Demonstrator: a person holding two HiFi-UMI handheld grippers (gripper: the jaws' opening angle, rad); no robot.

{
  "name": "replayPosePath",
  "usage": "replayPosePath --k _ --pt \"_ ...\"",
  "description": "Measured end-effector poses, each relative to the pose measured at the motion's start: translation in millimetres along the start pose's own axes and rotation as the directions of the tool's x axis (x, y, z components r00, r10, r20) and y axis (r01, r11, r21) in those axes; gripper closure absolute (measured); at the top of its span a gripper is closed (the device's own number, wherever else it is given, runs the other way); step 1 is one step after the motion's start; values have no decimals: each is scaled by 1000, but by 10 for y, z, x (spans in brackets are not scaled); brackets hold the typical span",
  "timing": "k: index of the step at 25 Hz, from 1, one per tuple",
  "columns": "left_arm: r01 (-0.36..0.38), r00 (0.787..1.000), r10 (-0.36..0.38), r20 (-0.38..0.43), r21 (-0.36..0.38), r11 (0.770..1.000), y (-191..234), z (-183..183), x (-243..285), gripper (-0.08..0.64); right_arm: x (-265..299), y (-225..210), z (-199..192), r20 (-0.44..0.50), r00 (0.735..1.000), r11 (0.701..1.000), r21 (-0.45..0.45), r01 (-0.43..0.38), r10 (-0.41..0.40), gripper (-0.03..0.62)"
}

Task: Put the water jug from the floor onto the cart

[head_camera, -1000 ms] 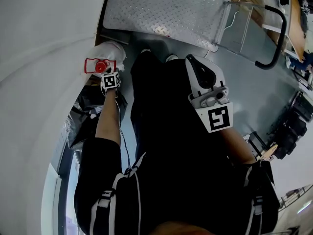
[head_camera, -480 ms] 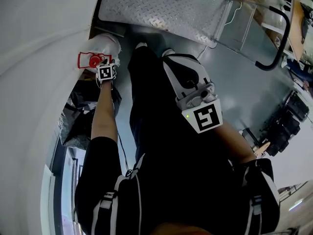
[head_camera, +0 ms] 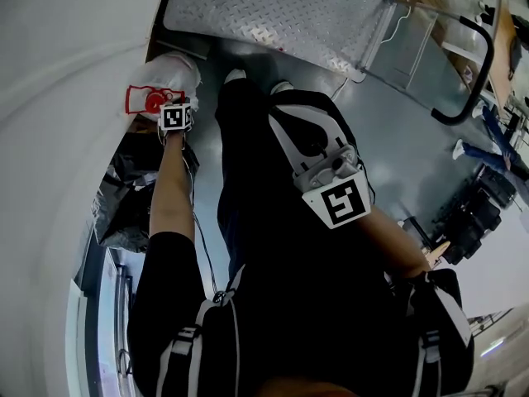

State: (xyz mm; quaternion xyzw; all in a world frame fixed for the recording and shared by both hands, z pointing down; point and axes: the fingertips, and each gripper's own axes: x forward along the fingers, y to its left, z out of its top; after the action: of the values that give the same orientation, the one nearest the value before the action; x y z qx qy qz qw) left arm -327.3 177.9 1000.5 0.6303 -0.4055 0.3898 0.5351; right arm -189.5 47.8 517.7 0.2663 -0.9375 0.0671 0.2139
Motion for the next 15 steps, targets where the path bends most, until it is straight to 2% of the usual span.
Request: replayPosePath --k 3,8,15 --pt "-16 999 18 -38 46 999 17 -16 -72 526 -60 -22 58 5 1000 1000 1 3 -3 573" --pt "-2 995 4 -103 27 1000 11 -65 -304 523 -274 -130 222 19 999 1000 9 27 -27 572" --pt "-55 995 48 -86 -80 995 59 -82 -833 520 -675 -293 482 42 994 994 50 99 -101 572"
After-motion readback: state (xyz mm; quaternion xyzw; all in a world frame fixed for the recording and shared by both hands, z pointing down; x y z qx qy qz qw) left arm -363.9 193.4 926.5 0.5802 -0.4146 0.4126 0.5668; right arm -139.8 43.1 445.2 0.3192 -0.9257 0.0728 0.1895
